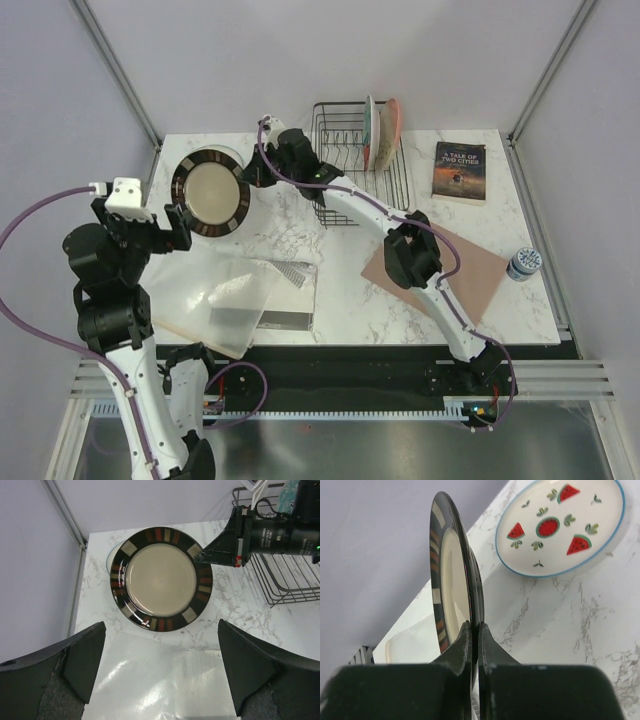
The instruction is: Load the plates into the dish rack
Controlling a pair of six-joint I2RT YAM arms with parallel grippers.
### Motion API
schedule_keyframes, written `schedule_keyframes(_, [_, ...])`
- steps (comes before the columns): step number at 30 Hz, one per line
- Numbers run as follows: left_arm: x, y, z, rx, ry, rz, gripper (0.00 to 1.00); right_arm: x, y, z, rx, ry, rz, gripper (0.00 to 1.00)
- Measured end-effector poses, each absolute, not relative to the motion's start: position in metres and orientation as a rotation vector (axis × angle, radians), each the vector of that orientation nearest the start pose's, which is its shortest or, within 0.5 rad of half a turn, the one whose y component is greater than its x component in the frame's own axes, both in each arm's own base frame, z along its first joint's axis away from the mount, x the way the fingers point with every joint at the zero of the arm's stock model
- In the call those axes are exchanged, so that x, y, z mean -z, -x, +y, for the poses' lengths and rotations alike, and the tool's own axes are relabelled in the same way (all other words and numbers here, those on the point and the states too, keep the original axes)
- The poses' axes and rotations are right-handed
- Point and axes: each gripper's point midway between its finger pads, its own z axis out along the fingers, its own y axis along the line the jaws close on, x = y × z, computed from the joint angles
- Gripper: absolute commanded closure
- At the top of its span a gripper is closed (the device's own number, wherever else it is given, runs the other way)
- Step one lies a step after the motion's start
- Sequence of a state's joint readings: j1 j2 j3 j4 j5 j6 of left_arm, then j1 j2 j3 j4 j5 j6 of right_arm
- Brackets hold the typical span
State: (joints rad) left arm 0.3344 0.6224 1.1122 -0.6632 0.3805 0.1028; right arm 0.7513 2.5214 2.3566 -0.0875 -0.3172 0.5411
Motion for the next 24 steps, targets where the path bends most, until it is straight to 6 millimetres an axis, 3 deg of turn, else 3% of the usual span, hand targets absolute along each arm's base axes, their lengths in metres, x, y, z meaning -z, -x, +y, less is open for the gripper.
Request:
schedule_keyframes(5, [-0.365,-0.257,0.022,-0.043,-0.207,1.714,0.00,-0.240,-0.456,0.520,-1.132,0.580,1.818,1.00])
schedule_keyframes(9, [-0.362,-0.278,0.025,-0.047,-0.292,1.717,0.02,-0.286,-0.449,0.490,-1.071,0.667,1.726,1.00])
schedule_keyframes(16, [-0.360,-0.325,0.011,0.232,-0.432,1.710,0.11,-0.357,-0.444,0.423,-0.957,0.759,1.573,1.00])
schedule_keyframes(20, [-0.334,-0.346,-0.003,0.455,-0.506,1.726,0.14,-0.372,-0.445,0.389,-0.918,0.785,1.544,1.00])
schedule_keyframes(24, [-0.313,-0.356,-0.017,0.655,-0.575,1.700,0.18,-0.370,-0.450,0.372,-0.913,0.793,1.559,1.00])
